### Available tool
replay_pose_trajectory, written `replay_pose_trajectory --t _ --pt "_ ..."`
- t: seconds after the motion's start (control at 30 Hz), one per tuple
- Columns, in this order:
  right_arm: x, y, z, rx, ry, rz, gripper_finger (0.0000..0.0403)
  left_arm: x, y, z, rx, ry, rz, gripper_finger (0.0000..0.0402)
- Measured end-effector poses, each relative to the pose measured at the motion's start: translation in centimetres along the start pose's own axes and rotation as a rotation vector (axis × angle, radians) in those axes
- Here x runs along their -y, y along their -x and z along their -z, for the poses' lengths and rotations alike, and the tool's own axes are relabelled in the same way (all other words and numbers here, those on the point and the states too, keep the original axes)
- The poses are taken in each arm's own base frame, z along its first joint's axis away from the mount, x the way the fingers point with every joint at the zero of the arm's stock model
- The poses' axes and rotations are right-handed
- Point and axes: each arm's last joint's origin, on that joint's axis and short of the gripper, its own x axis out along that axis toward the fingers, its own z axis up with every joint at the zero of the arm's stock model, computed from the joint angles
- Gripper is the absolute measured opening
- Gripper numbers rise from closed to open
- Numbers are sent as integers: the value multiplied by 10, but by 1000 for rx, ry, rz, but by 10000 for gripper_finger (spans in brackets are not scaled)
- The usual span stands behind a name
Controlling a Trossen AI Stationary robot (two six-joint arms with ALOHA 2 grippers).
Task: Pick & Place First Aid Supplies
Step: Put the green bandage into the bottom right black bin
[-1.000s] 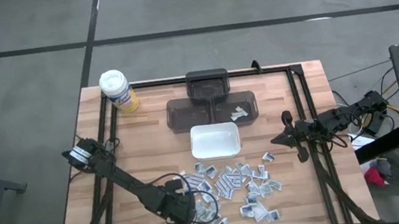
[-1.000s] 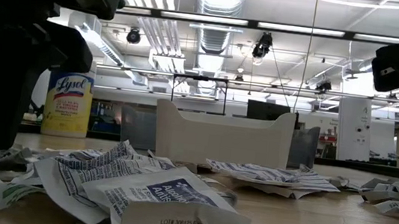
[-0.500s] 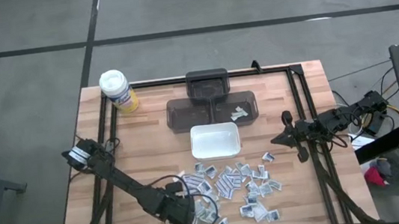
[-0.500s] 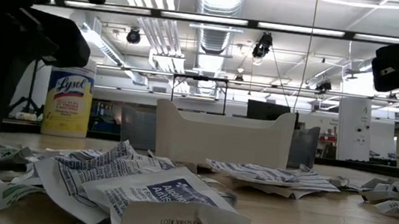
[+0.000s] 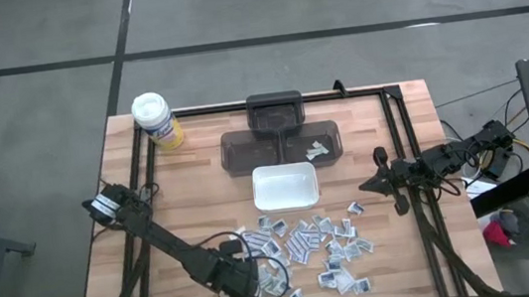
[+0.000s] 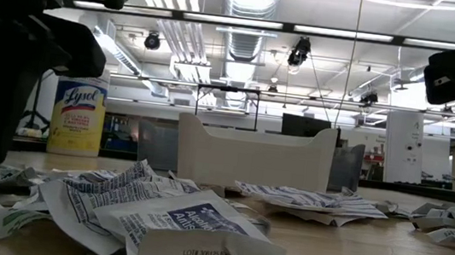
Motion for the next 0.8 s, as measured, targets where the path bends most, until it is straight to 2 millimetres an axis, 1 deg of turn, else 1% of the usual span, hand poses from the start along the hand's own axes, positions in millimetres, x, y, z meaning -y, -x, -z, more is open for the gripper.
replay_pose_trajectory --t 0.17,0.8 --pt "0 0 0 0 0 0 8 -2 -3 4 -14 0 -11 110" --pt "0 0 0 0 0 0 8 -4 -5 5 -16 5 -16 109"
